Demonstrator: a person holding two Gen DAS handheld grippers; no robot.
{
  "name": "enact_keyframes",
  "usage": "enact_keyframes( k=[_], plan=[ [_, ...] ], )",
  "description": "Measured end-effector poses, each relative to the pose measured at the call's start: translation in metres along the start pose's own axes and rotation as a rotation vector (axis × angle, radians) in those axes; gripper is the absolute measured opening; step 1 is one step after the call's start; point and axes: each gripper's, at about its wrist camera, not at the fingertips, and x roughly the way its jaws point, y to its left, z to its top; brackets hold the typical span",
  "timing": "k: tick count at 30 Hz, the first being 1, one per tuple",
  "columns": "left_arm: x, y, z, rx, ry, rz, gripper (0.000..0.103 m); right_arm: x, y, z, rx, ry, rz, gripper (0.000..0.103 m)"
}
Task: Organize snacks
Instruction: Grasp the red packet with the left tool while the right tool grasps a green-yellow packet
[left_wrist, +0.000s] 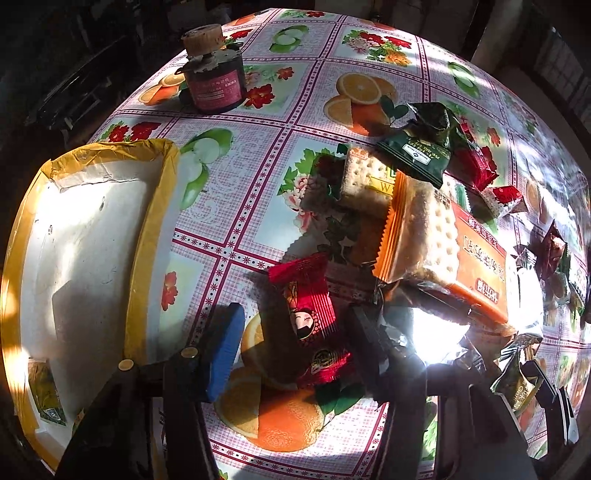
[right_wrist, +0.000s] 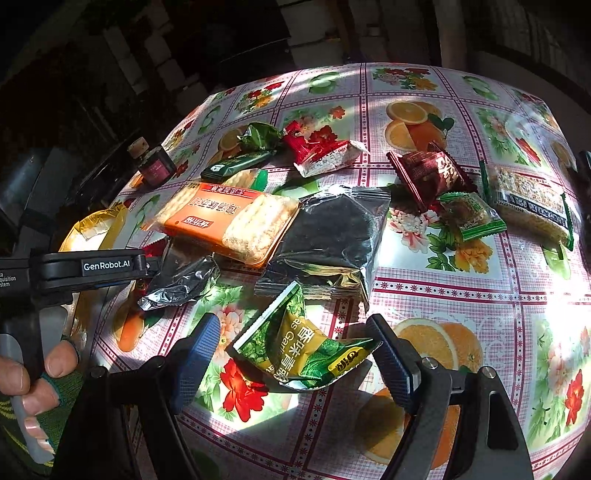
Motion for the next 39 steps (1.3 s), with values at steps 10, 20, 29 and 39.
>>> enact_keyframes(
  k=[10,20,29,39],
  plan=[
    [-0.013,-0.001,-0.025,0.049,-0.007,-0.023,0.021,-0.013,-0.004,-0.014,-0.026,0.012,-0.017,0.038],
    [-0.028,0.013,-0.046,0.041,-0.013,-0.055,0.020,-0.041,-0.001,-0.037,0.000,-0.017,0.057,0.032],
    [-0.047,0.012,-0.064,0.066,-0.041,-0.050,0.020,-0.064,-0.002,-0.052,0.033,-0.056,0.096,0.032],
    [-0.080,0.013,-0.087,0.103,-0.115,-0.030,0.019,-0.087,0.008,-0.057,0.025,-0.102,0.117,0.033]
  ],
)
